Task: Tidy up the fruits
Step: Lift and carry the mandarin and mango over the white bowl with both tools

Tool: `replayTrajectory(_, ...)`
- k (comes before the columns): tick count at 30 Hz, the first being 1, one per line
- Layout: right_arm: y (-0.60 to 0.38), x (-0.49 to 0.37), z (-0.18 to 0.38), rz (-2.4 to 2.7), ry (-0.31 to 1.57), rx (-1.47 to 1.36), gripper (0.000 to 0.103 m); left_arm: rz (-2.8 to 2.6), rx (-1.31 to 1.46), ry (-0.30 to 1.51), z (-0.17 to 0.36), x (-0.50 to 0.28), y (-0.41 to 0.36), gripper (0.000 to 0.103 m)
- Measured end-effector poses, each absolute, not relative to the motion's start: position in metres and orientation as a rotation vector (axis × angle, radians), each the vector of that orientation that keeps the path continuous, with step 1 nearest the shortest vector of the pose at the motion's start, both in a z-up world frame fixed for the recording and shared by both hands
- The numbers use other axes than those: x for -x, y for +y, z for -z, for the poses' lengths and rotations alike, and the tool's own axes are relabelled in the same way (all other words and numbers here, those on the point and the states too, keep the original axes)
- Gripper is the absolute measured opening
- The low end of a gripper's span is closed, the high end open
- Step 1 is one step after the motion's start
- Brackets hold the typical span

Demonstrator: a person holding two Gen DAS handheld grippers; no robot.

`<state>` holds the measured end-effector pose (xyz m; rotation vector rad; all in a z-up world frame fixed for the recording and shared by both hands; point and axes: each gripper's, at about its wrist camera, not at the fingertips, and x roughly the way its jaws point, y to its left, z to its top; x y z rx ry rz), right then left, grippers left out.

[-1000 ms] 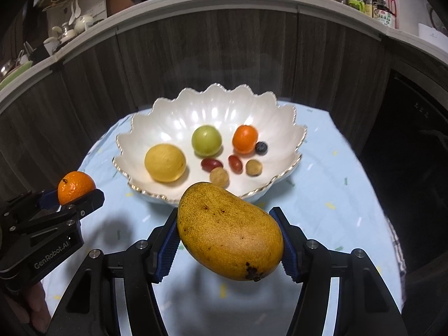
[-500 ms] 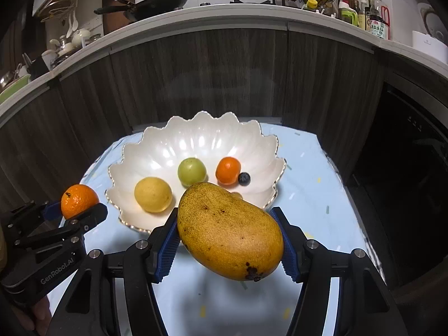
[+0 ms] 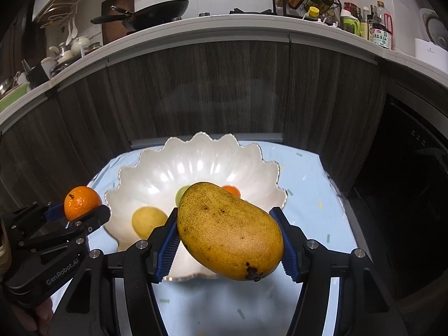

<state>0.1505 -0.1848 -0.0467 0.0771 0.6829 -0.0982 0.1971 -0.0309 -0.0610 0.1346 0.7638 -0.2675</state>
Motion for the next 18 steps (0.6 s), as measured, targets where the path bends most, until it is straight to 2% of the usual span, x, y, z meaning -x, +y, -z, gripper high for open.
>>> replayTrajectory(18,-0.205,-0.218,0.059,0.146,0.697,-0.091,0.063,0.256,-0.128,0.773,0.069,-0.261,-0.041,0.046)
